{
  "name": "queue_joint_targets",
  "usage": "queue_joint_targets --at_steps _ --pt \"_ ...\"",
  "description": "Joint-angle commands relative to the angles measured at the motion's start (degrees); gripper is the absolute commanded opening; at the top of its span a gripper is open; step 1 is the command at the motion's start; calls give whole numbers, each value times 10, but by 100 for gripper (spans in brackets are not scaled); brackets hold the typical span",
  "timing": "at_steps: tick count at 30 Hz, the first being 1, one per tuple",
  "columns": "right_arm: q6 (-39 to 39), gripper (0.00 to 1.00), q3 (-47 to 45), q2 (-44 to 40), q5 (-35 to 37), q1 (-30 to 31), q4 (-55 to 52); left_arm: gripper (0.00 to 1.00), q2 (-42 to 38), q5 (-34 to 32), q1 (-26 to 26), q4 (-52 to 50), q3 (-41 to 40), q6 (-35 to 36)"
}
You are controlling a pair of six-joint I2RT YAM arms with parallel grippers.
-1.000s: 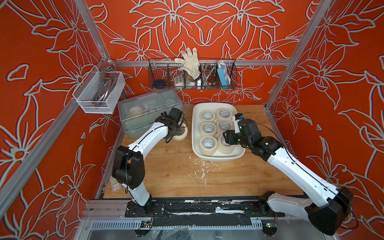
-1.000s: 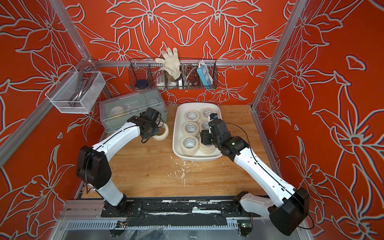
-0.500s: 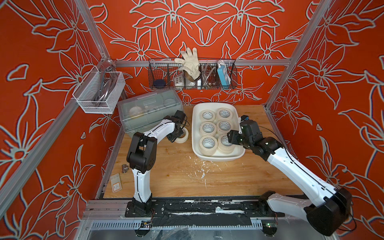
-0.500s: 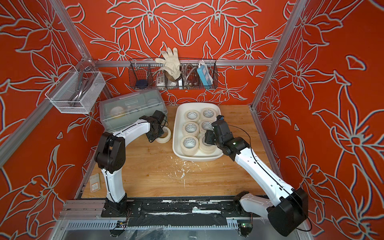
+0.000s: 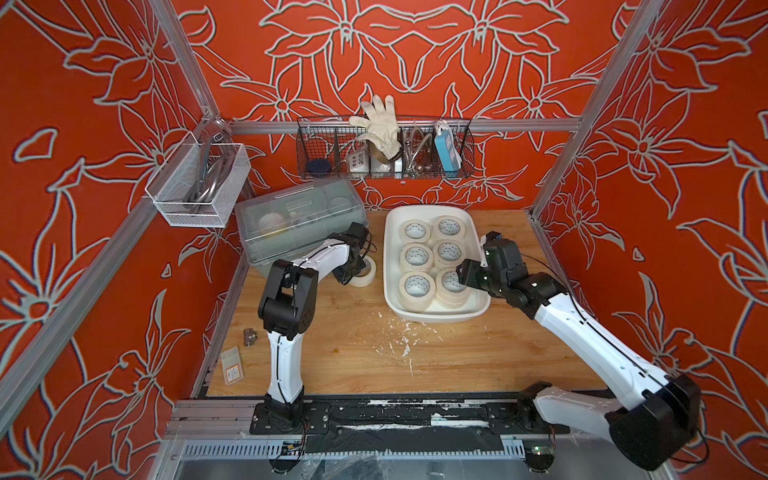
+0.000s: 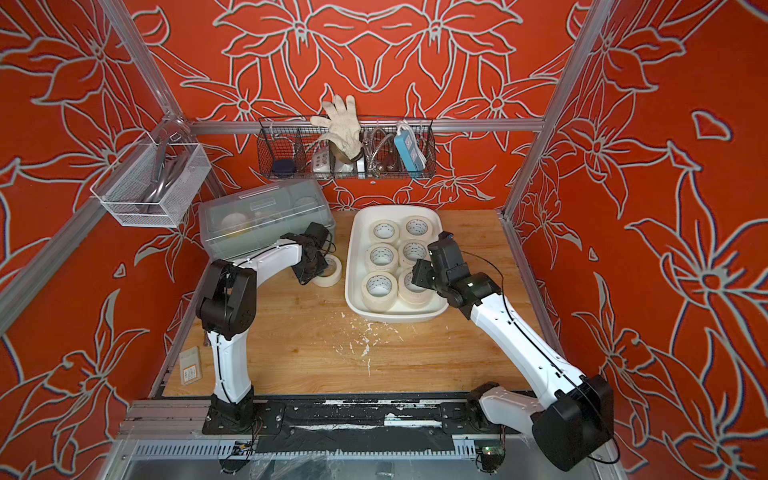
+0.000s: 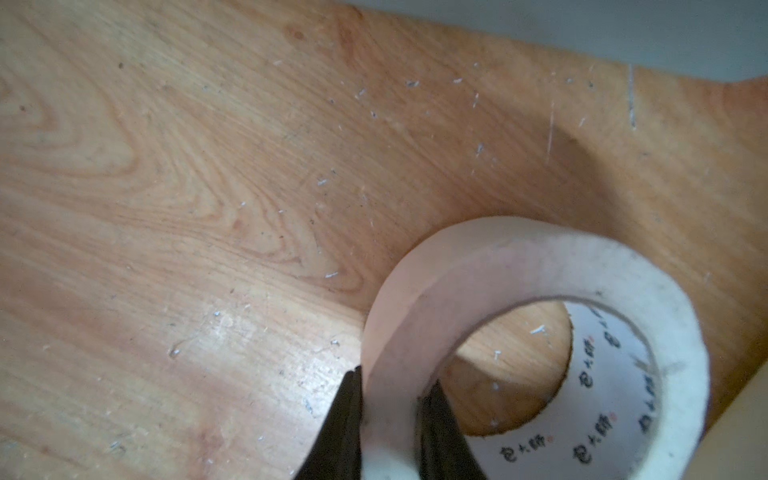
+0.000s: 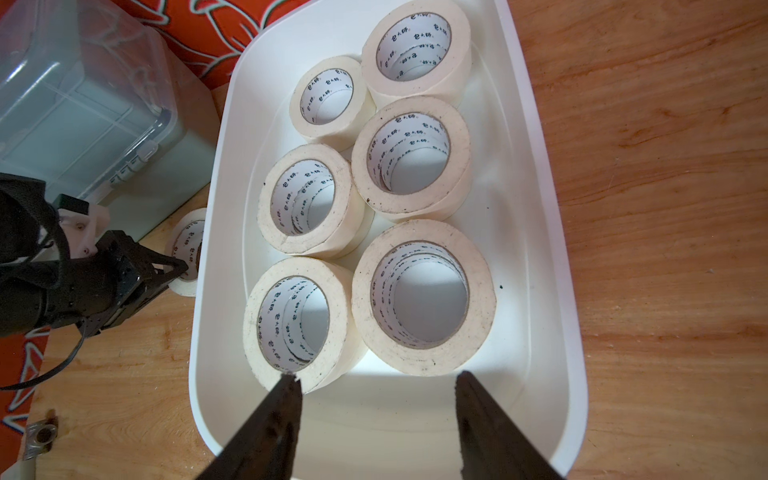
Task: Take out the art tape in the storage box
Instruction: Place the art tape at the center of the board.
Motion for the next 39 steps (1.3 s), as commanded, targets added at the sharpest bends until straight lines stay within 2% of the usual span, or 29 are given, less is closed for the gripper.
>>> queue_joint_targets --at_steps 1,12,15,18,27,32,36,39 --pt "19 64 -8 4 -8 -6 2 22 3 2 3 7 15 -2" --pt "38 68 -7 -1 -10 -15 -4 38 -9 20 4 0 13 7" --pt "41 68 -7 -1 -19 -17 -3 39 -23 22 4 -8 11 14" --pt "48 68 -2 3 -22 -18 -7 46 -52 19 4 -13 3 24" --pt "92 68 66 78 -20 -19 -61 66 -194 44 -2 -26 -50 86" --pt "117 67 107 134 -33 -18 -69 86 -286 76 -10 -32 -108 105" --pt "117 65 151 194 -57 -18 -70 99 -375 117 -13 6 -180 117" --pt "115 65 177 237 -56 -17 -74 99 -428 132 -14 16 -213 124"
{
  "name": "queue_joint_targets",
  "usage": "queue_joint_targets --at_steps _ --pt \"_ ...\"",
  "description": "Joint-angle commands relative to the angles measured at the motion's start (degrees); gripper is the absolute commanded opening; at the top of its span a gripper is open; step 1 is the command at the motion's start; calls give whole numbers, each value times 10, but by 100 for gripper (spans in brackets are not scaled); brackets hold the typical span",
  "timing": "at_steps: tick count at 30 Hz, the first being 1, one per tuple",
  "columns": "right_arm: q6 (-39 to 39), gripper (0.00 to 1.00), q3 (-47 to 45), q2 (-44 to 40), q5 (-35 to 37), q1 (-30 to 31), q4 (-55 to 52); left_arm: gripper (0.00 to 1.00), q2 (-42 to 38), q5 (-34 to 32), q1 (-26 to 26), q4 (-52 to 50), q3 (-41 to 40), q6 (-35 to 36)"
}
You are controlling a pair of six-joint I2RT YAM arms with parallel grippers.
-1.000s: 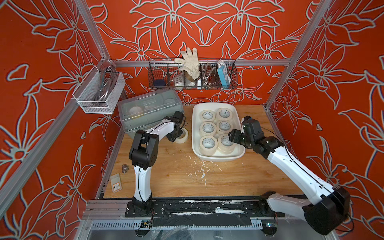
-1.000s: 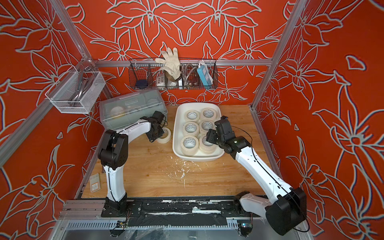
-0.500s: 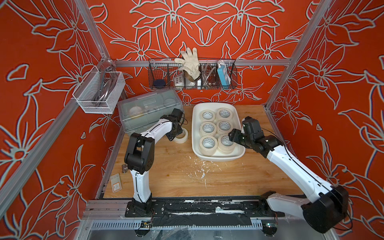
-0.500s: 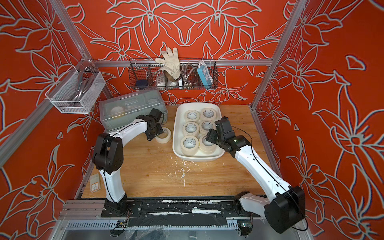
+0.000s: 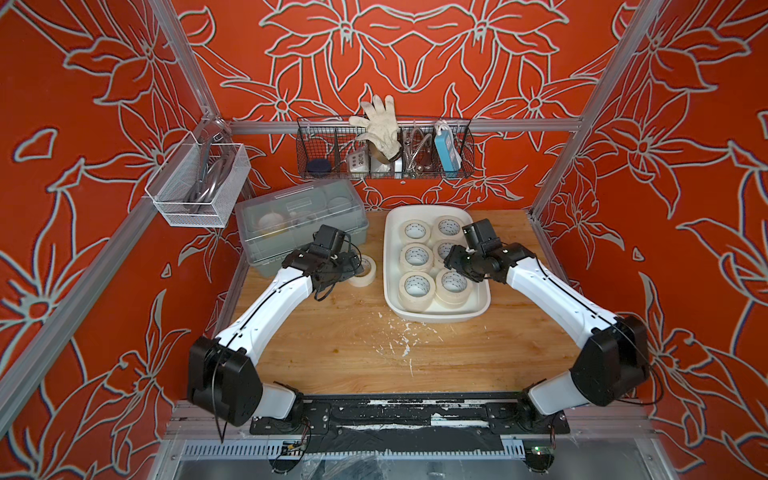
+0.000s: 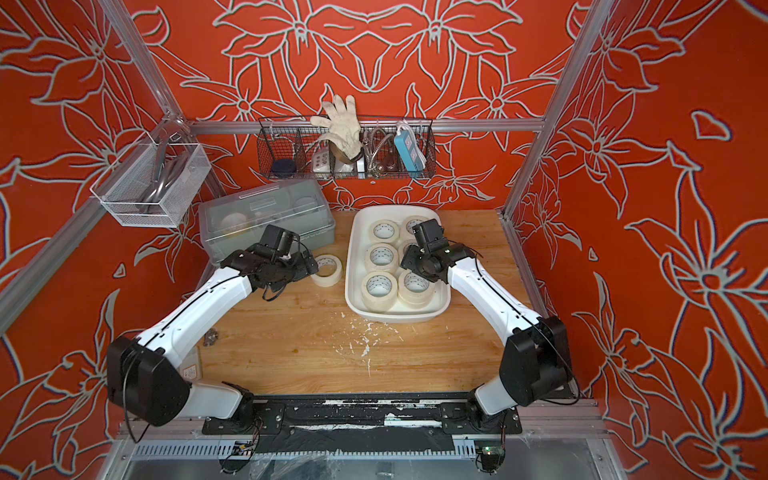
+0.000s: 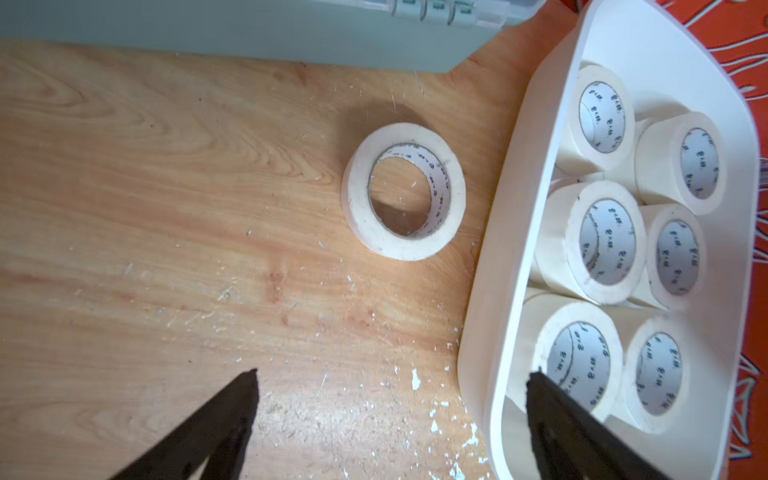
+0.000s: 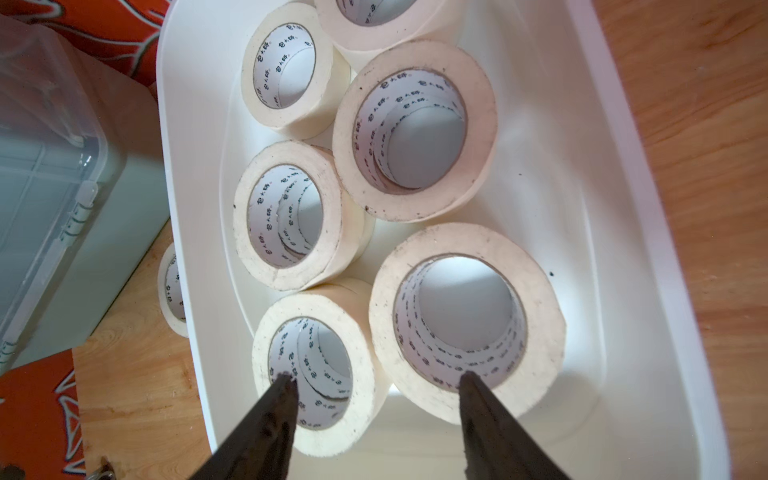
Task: Take out the art tape in the storage box
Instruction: Place the art tape at the center of the board, then pick up the art tape from the storage box.
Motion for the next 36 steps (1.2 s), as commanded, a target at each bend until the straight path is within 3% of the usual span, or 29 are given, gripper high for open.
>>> queue_joint_targets --at_steps 1,16,36 --pt "7 64 31 40 -13 -1 -17 99 -49 35 -3 16 -22 21" --pt "5 61 193 232 -21 16 -63 99 -129 49 -9 -34 -45 52" --pt "24 57 249 311 8 21 -73 99 -165 29 -9 -57 -56 51"
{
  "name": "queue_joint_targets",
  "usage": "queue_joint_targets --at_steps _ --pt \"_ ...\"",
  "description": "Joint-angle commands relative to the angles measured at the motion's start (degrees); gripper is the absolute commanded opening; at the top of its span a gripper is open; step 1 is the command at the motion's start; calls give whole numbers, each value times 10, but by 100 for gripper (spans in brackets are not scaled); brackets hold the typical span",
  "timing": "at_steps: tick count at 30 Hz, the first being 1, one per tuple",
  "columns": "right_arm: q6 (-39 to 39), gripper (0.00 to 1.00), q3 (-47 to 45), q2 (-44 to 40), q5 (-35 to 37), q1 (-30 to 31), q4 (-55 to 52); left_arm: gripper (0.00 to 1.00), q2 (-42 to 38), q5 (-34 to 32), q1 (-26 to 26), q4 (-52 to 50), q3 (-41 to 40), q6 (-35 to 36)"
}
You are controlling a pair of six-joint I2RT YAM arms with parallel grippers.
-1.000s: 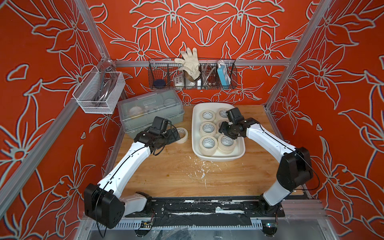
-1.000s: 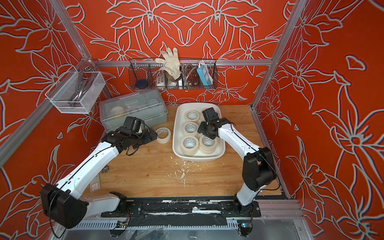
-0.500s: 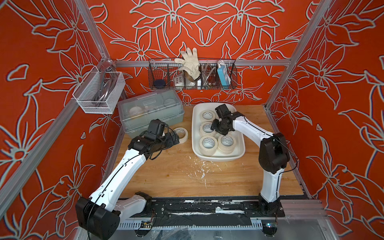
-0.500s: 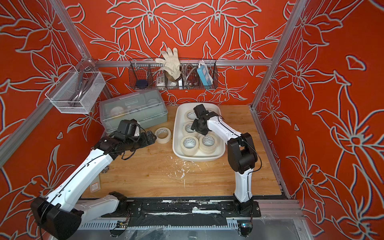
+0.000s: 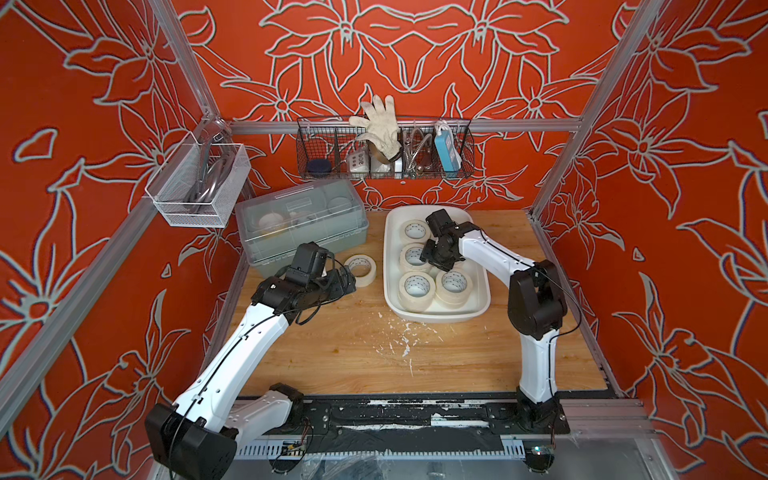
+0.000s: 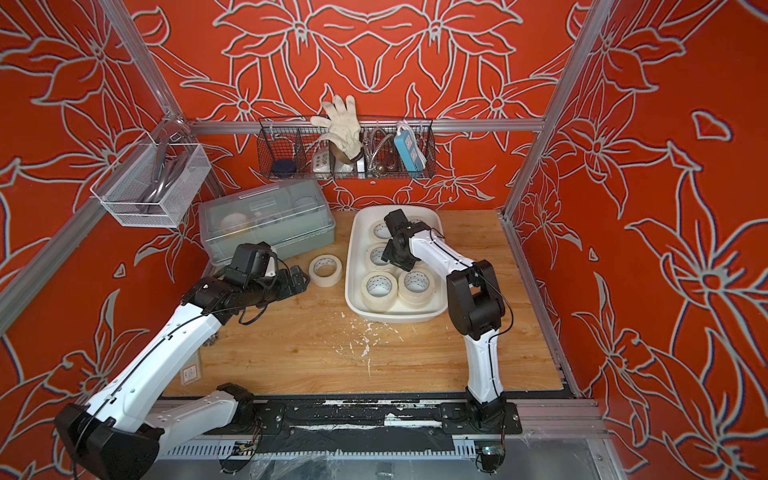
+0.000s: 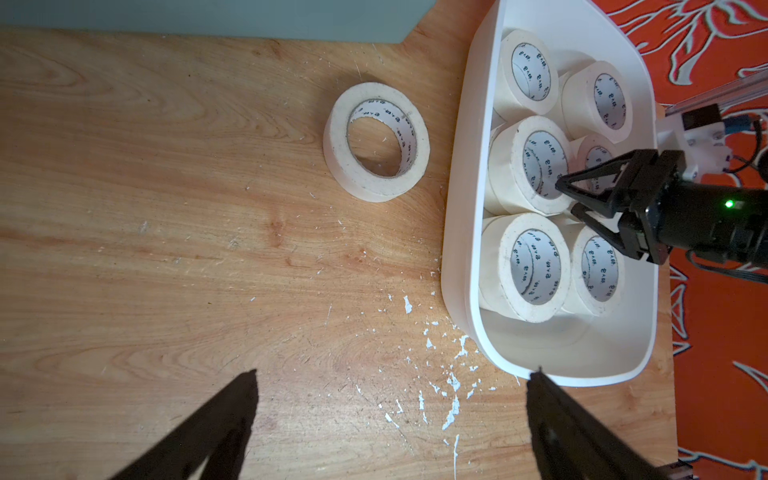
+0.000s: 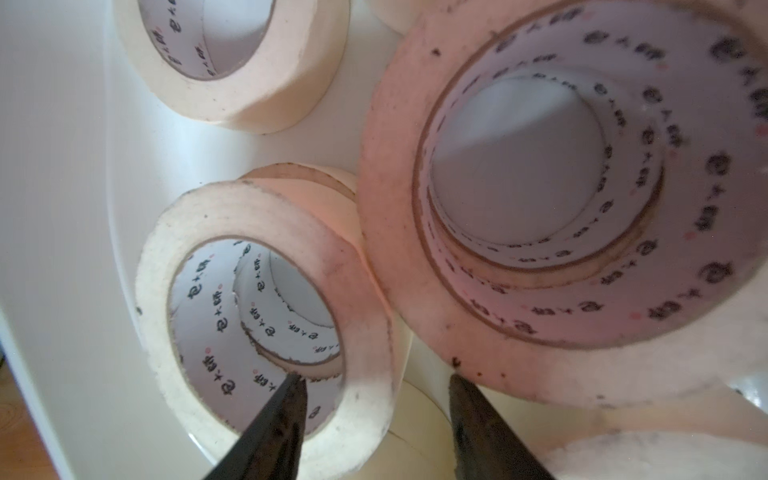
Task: Take out the art tape in the storage box
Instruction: Pick up the art tape from the storage box.
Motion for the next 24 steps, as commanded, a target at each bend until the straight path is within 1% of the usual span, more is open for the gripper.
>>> queue_joint_targets --at_steps 1,9,12,14,18,24 --pt "4 56 18 19 15 2 -11 99 -15 -10 -3 -11 -4 8" --pt "-2 39 31 29 26 3 -14 98 -22 -8 -3 -15 -5 8" --pt "-5 28 31 27 26 3 -11 98 -26 -8 -3 -17 -4 9" --pt "-6 22 32 23 26 3 -12 98 -29 -7 -3 -17 -4 8" --pt "-19 17 35 2 48 7 -17 97 -31 -3 -3 -19 2 10" --pt "-68 14 52 -50 104 32 -40 96 -29 8 -7 -20 20 21"
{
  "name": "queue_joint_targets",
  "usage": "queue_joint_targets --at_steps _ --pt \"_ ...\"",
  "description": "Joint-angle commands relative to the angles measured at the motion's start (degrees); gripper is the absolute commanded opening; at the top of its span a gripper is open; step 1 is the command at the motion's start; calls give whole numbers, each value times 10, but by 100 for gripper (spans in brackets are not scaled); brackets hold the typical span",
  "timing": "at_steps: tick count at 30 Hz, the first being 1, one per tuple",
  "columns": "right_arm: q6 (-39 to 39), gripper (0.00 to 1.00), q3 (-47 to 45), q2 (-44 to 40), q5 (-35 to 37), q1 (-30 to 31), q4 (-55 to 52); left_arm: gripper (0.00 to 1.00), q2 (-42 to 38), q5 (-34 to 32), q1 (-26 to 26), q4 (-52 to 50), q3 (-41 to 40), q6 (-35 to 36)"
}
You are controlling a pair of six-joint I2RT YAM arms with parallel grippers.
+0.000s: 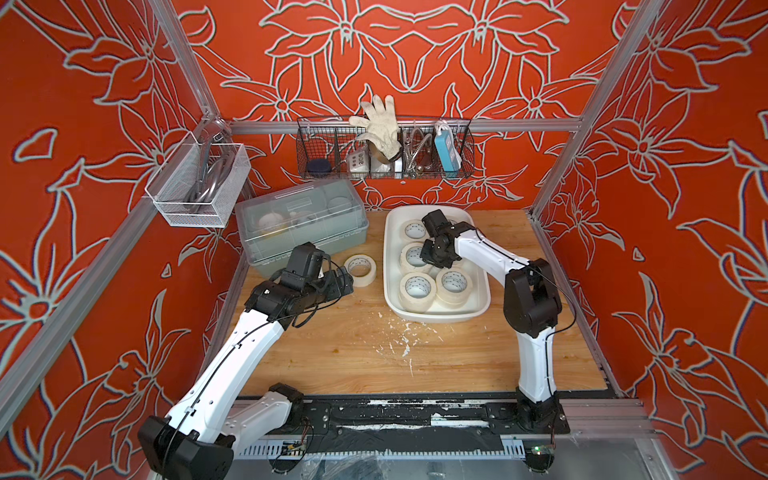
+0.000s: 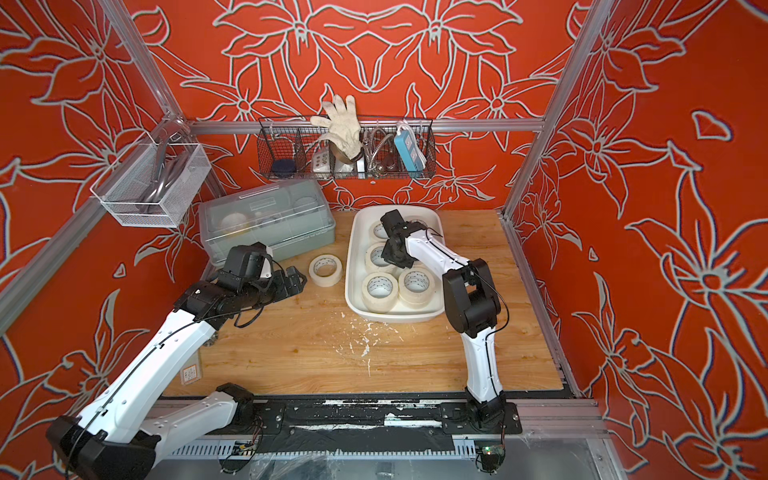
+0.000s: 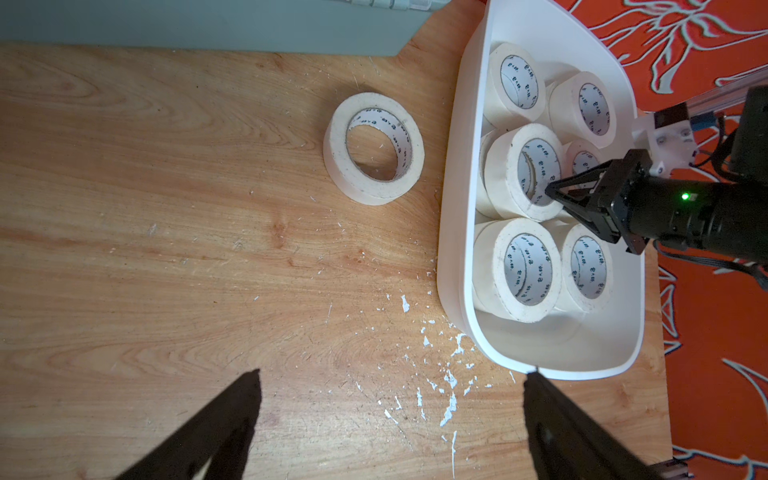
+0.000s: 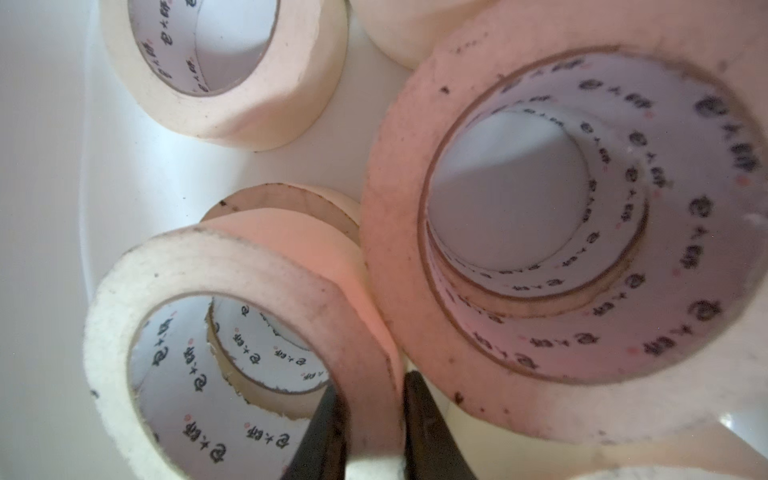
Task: Take out the art tape in the storage box
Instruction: Pick up the art tape from the storage box.
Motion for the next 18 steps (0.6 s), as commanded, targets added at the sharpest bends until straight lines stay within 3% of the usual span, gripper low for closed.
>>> queue_joint_targets --at_steps 1,8,18 --pt "-47 13 33 -65 59 23 -32 96 -6 8 -9 -12 22 19" --pt "-137 9 50 -109 79 70 -54 94 14 -13 -50 -23 65 49" --pt "-218 7 49 -137 35 124 -91 91 76 -58 -133 -47 130 92"
